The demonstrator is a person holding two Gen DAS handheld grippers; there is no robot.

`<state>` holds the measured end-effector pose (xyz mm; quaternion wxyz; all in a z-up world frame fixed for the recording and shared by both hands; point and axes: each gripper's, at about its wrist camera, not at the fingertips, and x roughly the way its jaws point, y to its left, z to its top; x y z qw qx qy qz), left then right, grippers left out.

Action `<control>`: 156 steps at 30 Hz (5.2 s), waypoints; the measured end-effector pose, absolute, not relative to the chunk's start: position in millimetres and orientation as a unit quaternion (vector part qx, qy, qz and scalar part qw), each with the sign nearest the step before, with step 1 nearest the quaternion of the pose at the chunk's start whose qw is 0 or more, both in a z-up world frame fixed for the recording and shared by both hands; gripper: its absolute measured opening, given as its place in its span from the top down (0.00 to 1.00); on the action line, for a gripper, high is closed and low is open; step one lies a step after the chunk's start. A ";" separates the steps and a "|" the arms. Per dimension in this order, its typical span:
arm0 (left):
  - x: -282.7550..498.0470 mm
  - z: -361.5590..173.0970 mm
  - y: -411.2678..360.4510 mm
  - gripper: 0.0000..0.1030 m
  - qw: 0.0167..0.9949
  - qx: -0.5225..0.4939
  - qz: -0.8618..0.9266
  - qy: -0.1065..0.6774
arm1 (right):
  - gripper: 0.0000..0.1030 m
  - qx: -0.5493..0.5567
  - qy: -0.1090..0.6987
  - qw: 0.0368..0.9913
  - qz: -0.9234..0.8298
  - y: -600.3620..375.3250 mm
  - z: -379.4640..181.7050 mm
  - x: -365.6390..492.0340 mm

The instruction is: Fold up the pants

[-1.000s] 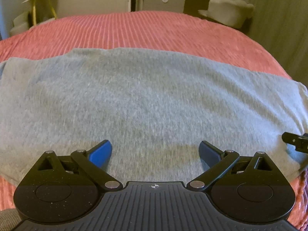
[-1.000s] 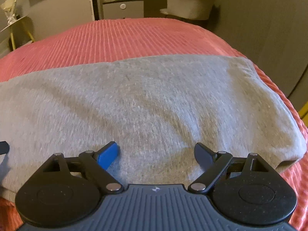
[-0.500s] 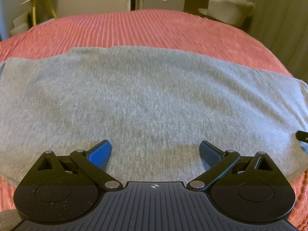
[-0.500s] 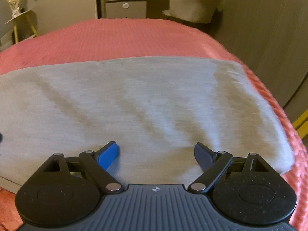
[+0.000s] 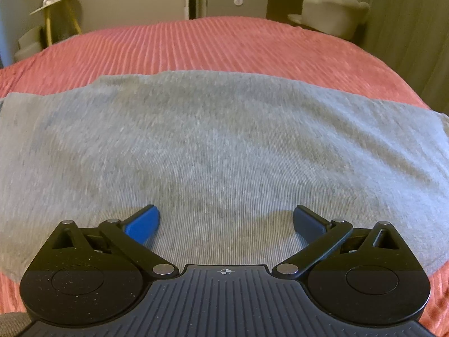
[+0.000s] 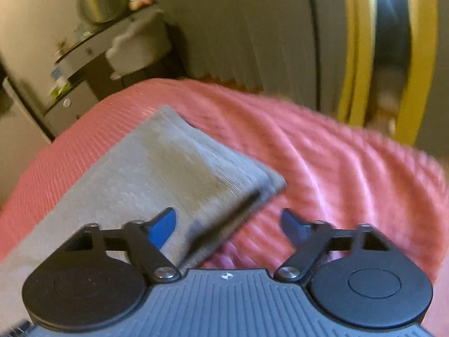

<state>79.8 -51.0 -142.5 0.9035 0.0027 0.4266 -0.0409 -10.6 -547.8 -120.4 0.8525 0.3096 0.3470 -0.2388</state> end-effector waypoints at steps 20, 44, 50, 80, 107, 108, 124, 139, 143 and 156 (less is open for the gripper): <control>80.4 -143.7 -52.4 0.00 0.905 0.011 -0.037 0.423 | 0.89 0.357 0.330 0.843 -0.231 -558.5 -135.0 6.9; 79.8 -143.1 -52.0 0.00 0.905 0.009 -0.036 0.423 | 0.91 0.136 0.365 0.848 -0.359 -538.6 -128.3 12.9; 80.7 -142.7 -51.7 0.00 0.905 0.009 -0.037 0.425 | 0.59 0.418 0.302 0.821 -0.247 -588.3 -144.6 -33.2; 88.9 -138.6 -28.0 0.00 0.903 -0.070 -0.001 0.423 | 0.73 0.414 0.280 0.848 -0.174 -569.5 -173.9 8.0; 33.3 -57.0 43.5 0.00 0.933 -0.089 0.064 0.344 | 0.92 0.073 0.213 0.974 0.004 -337.6 -15.2 47.9; 30.6 -55.5 48.6 0.00 0.933 -0.092 0.065 0.343 | 0.92 0.047 0.217 0.974 0.044 -310.3 -18.5 47.7; 48.5 -88.7 57.8 0.00 0.893 -0.172 -0.036 0.414 | 0.32 0.075 0.310 0.921 0.225 -242.9 -92.4 18.7; 64.3 -111.1 -20.4 0.65 0.894 -0.067 -0.132 0.423 | 0.19 0.244 0.308 0.920 0.017 -335.4 -120.6 22.7; 70.7 -114.1 -21.5 0.85 0.895 -0.068 -0.131 0.422 | 0.18 0.270 0.307 0.913 0.019 -337.6 -121.9 30.2; 41.7 -109.1 -12.4 0.91 0.878 -0.063 -0.073 0.468 | 0.18 0.283 0.290 0.914 -0.005 -342.9 -107.1 7.4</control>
